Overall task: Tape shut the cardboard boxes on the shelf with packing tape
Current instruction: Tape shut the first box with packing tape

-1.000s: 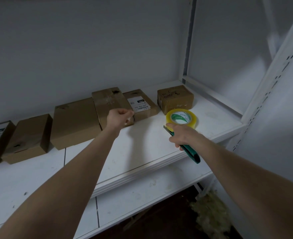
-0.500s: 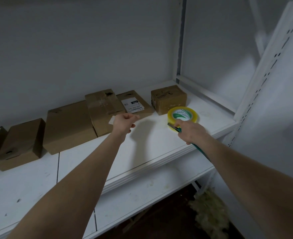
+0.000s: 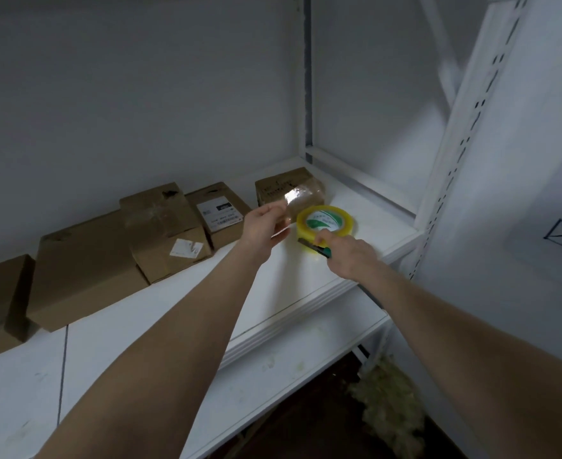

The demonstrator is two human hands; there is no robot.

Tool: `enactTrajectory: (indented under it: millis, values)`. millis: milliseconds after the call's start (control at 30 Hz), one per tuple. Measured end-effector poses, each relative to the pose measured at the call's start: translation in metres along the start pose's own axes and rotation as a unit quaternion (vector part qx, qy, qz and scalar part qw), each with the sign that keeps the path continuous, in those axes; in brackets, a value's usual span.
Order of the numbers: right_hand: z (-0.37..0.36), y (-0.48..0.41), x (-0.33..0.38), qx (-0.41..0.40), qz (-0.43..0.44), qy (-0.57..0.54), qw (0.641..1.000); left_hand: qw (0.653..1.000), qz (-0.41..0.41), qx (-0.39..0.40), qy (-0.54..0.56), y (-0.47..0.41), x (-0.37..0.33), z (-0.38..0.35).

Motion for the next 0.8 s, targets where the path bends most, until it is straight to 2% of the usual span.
enactTrajectory:
  millis: [100, 267, 567, 800]
  values:
    - [0.0, -0.004, -0.007, 0.007, 0.003, 0.002, 1.0, 0.999, 0.006, 0.033, 0.026, -0.013, 0.006, -0.029]
    - [0.009, -0.008, -0.025, -0.008, 0.007, 0.029, 1.0, 0.999, 0.003, 0.036, 0.011, -0.034, 0.015, -0.061]
    - [0.019, -0.028, -0.04, -0.048, -0.002, 0.056, 0.997, 0.999, 0.01, 0.04, 0.006, -0.062, 0.03, -0.081]
    - [0.016, -0.043, -0.041, -0.059, 0.024, 0.041, 0.997, 0.999, 0.005, 0.03, 0.02, -0.078, 0.033, -0.086]
Point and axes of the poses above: each hand's wrist, its own y-axis away from the middle knuckle, its own z-axis out of the back of the hand, x = y × z, the point moved 5 cm from there along -y, towards the middle knuckle, and after that the axes turned 6 degrees about y, right-handed, at the moved point
